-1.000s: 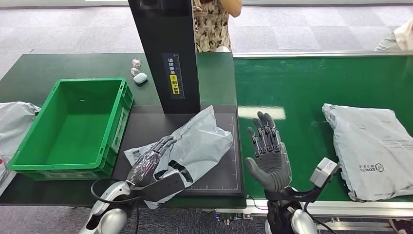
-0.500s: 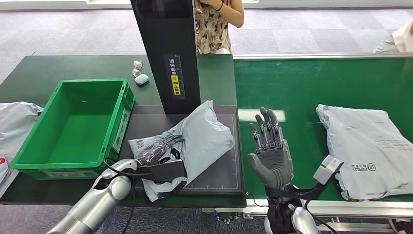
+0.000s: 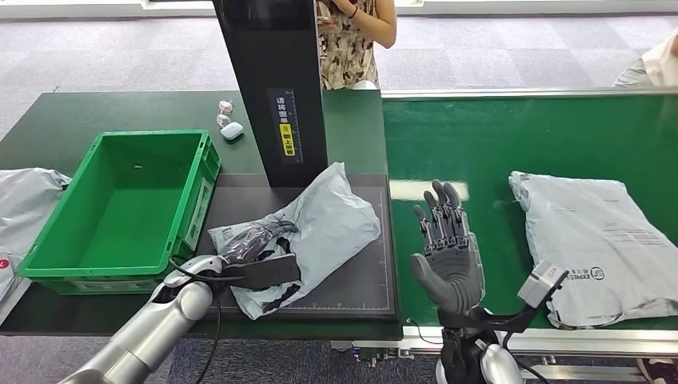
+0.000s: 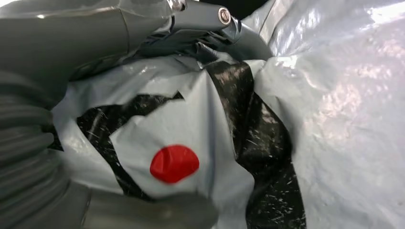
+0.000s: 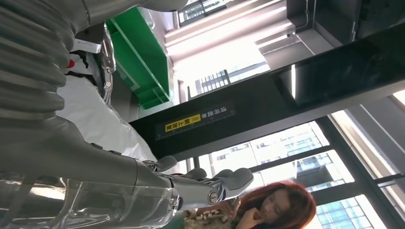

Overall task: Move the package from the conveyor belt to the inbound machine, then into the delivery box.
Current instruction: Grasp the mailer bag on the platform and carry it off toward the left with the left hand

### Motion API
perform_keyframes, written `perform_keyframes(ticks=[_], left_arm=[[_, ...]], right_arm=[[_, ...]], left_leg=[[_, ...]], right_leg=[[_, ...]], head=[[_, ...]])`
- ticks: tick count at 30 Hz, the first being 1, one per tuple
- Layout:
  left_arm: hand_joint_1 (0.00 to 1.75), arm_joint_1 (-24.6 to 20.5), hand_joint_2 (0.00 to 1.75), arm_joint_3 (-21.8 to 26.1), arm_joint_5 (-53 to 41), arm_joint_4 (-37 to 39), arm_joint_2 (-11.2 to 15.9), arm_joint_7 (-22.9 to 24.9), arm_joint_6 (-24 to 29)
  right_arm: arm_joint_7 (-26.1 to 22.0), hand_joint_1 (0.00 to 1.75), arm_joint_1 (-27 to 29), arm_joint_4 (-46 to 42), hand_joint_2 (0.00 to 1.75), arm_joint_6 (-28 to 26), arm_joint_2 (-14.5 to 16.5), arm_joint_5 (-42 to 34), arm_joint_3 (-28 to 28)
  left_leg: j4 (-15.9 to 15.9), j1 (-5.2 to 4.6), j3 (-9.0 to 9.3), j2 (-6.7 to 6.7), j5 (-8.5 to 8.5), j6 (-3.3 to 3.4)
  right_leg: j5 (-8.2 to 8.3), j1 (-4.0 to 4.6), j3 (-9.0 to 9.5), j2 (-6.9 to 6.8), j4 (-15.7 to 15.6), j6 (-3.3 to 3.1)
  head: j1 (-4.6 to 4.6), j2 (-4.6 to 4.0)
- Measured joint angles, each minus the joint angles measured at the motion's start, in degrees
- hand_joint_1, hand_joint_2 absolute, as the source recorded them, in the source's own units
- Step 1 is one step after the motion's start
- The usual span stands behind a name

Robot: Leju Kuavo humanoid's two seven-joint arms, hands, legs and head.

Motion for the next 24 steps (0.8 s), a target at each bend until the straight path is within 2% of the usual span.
perform_keyframes(ticks=[9,15,19,24], left_arm=[[1.75,-1.2,1.75,0.0,0.9,0.5,0.1,-0.5,1.3],[1.75,-0.3,1.75,0.9,3.3,-0.1,0.2,-1.5,6.2],[1.75,3.3,1.75,4.2,6.8,-4.4,0.5,-2.3,11.7],[1.75,11.4,1.75,11.6,11.0,-16.9,0.6,-5.2,21.6]], right_arm=[[0.0,0.00,1.1,-0.6,1.75,0.0,-0.3,0.2,0.0],[-0.1,0.00,1.6,-1.3,1.75,-0.4,-0.3,0.9,0.0],[-0.1,0.00,2.6,-2.2,1.75,-1.0,-0.3,1.5,-0.1],[-0.1,0.00,4.3,-3.6,1.75,-1.6,-0.3,2.0,-0.3]], left_leg=[[0.0,0.00,-0.03,0.00,-0.01,0.00],[0.0,0.00,-0.09,0.02,-0.01,0.00],[0.0,0.00,-0.20,0.11,-0.01,-0.01],[0.0,0.00,-0.53,0.18,-0.04,-0.05]], right_leg=[[-0.02,0.00,-0.02,0.02,0.0,0.01],[-0.02,0.00,-0.09,0.05,0.0,0.02],[-0.01,0.00,-0.26,0.18,0.0,0.00],[-0.01,0.00,-0.64,0.29,0.0,0.00]], head=[[0.01,0.00],[0.01,0.00],[0.01,0.00],[0.00,0.00]])
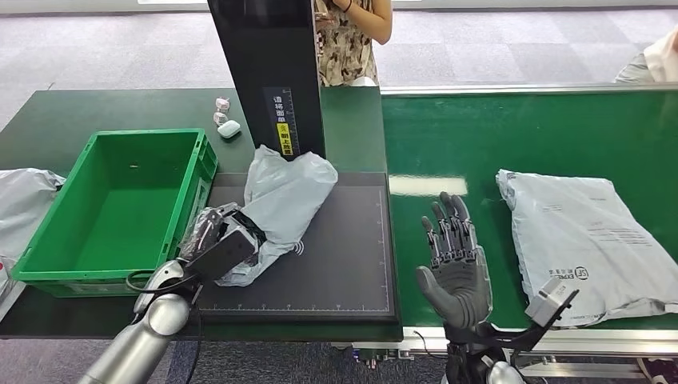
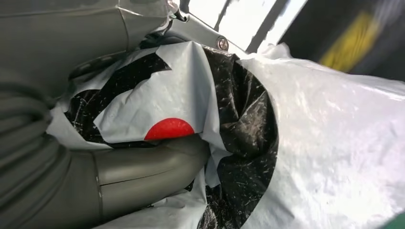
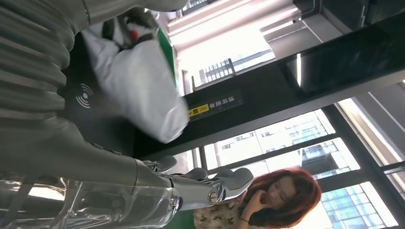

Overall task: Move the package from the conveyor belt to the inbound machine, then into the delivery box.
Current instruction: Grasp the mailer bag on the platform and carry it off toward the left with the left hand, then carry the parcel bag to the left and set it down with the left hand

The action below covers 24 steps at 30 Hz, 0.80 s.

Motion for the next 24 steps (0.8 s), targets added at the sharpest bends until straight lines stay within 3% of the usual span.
perform_keyframes(ticks=[7,12,19,24], left_arm=[[1.75,11.1,1.75,10.0,4.4,-18.7,-1.4,-8.2,11.4],[1.75,15.6,1.75,15.1,5.6,-26.9,-3.1,-10.1,15.5],[1.75,16.4,1.75,21.8,4.6,-29.2,-4.9,-5.1,13.1],[1.75,11.9,1.75,26.0,0.9,-24.5,-5.1,1.1,9.3]], right_arm=[[-0.2,0.00,1.9,-1.2,1.75,-0.6,0.0,0.1,-0.4],[-0.6,0.00,2.1,-1.3,1.75,-0.1,0.0,0.2,-0.4],[-0.5,0.00,2.1,-1.3,1.75,1.2,0.0,0.6,-0.4],[0.1,0.00,1.3,-1.0,1.75,2.4,0.0,0.6,-0.5]], left_leg=[[0.0,-0.01,-0.17,0.04,-0.15,0.06],[0.0,-0.02,-0.18,0.03,-0.17,0.08],[0.0,-0.01,-0.15,0.02,-0.16,0.08],[0.0,0.00,-0.16,-0.04,-0.10,0.07]], right_leg=[[-0.15,0.00,-0.15,0.03,0.0,0.08],[-0.18,0.00,-0.13,0.00,0.0,0.12],[-0.17,0.00,-0.13,-0.02,0.0,0.11],[-0.14,0.00,-0.11,-0.09,0.0,0.07]], head=[[0.01,0.00],[0.01,0.00],[0.00,0.00],[0.00,0.00]])
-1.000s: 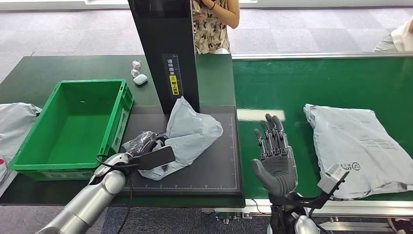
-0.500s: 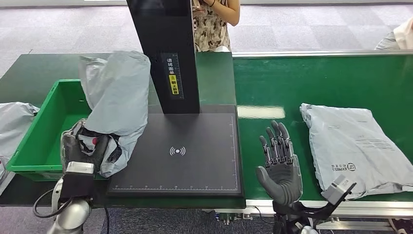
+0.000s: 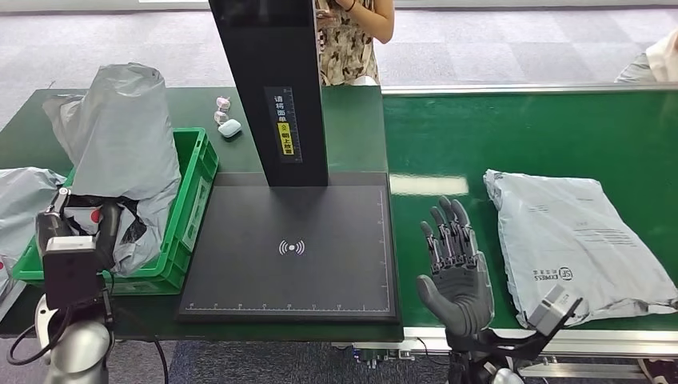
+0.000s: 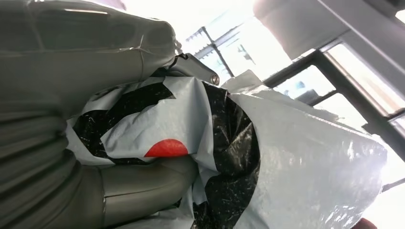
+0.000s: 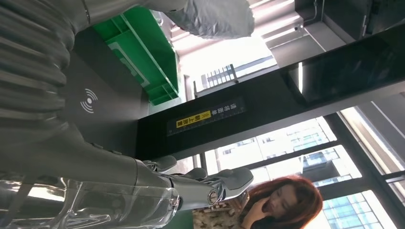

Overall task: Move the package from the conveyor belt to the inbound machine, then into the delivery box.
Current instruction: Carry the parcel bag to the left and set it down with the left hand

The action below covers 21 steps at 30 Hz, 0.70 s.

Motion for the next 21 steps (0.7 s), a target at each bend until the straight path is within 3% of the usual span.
perform_keyframes(ticks=[7,15,19,21], left_arm=[[1.75,-10.5,1.75,4.1,-3.6,16.3,2.6,5.1,-3.2],[1.74,-20.4,1.75,6.7,-4.5,37.4,6.2,5.2,-0.5],[0.00,-22.5,1.75,7.5,-5.1,44.2,7.3,5.2,0.4],[0.00,-22.9,1.75,7.7,-5.7,46.4,7.5,5.2,0.4]], right_arm=[[0.4,0.00,-1.4,0.8,1.75,0.9,0.0,-0.4,0.0],[1.2,0.00,-2.0,0.9,1.75,-0.1,0.0,-0.5,0.0],[1.3,0.00,-2.1,0.9,1.75,-0.7,0.0,-0.4,0.0],[1.3,0.00,-2.0,0.9,1.75,-0.9,0.0,-0.4,0.0]], left_leg=[[0.0,0.01,0.01,0.01,0.07,-0.06],[0.0,0.01,0.00,0.04,0.07,-0.07],[0.0,0.00,-0.01,0.04,0.07,-0.07],[0.0,0.00,-0.02,0.04,0.07,-0.07]], right_leg=[[0.06,0.00,-0.01,0.01,0.0,-0.09],[0.08,0.01,-0.03,0.05,0.1,-0.11],[0.07,0.00,-0.04,0.05,0.0,-0.11],[0.07,0.00,-0.04,0.05,0.0,-0.11]], head=[[0.02,0.00],[0.02,0.00],[0.01,0.00],[0.01,0.00]])
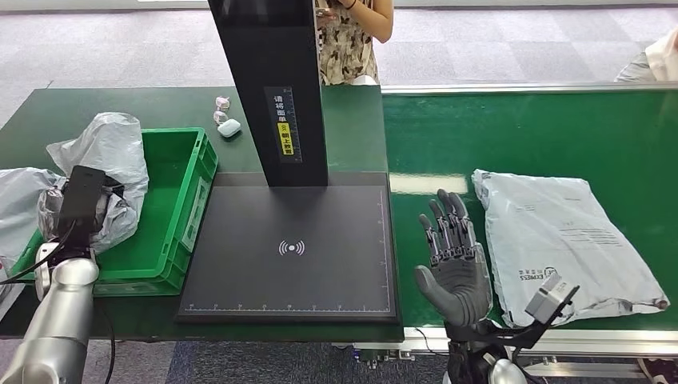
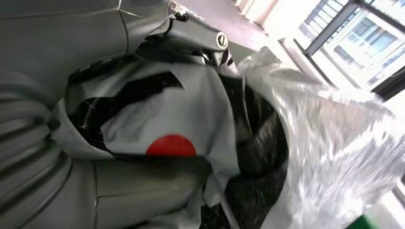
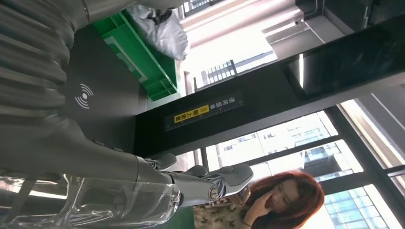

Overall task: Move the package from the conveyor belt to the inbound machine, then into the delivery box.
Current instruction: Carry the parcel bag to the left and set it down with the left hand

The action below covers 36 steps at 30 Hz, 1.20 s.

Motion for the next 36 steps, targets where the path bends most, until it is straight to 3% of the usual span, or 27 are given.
perform_keyframes(ticks=[4,7,15,23,26,30,36], left_arm=[[0.00,0.6,1.75,0.1,0.0,1.2,-0.1,-1.2,1.0],[0.00,4.1,1.75,0.6,4.4,-3.5,-1.5,-4.8,3.4],[0.00,18.9,1.75,-0.2,10.6,-27.9,-8.7,-11.7,6.6],[0.00,35.6,1.75,-9.1,11.0,-54.7,-16.7,-24.8,16.8],[0.00,38.8,1.75,-13.5,10.9,-59.6,-17.6,-22.6,14.6],[0.00,41.0,1.75,-18.8,11.0,-61.7,-17.7,-17.2,6.6],[0.00,42.8,1.75,-22.7,10.9,-61.9,-17.7,-13.3,-0.3]], right_arm=[[-0.1,0.00,0.0,0.0,1.75,-0.2,0.0,0.0,0.0],[-0.3,0.00,0.2,0.0,1.75,-0.7,0.0,0.1,0.0],[-0.6,0.00,1.8,-1.4,1.75,-1.4,0.3,1.2,-0.1],[-1.2,0.00,3.2,-2.3,1.75,-1.9,1.1,5.3,-0.6],[-1.2,0.00,3.7,-2.3,1.75,-2.3,1.4,5.8,-1.0],[-0.9,0.00,4.3,-2.3,1.75,-1.8,1.5,6.4,-2.0],[0.0,0.00,4.5,-1.8,1.75,-1.2,1.5,8.7,-3.4]], left_leg=[[0.0,0.00,-0.01,0.02,0.00,0.00],[0.0,-0.02,0.00,0.08,-0.03,0.01],[0.0,-0.06,0.05,0.17,-0.21,0.08],[0.0,-0.06,0.05,0.14,-0.35,0.16],[0.0,-0.06,0.04,0.09,-0.37,0.18],[0.0,-0.03,0.06,0.09,-0.35,0.16],[0.0,-0.04,0.08,0.08,-0.33,0.15]], right_leg=[[0.00,0.00,0.01,0.01,0.0,0.00],[-0.01,-0.01,0.00,0.06,0.0,0.01],[-0.09,-0.03,0.01,0.17,-0.1,0.13],[-0.19,-0.03,0.04,0.13,-0.1,0.24],[-0.23,-0.03,0.07,0.04,-0.1,0.26],[-0.19,-0.02,0.10,0.03,-0.1,0.20],[-0.18,-0.02,0.10,0.04,-0.1,0.19]], head=[[0.01,0.00],[0.01,0.00],[0.00,0.00],[0.01,0.00],[0.01,0.00],[0.01,0.00],[0.02,0.00]])
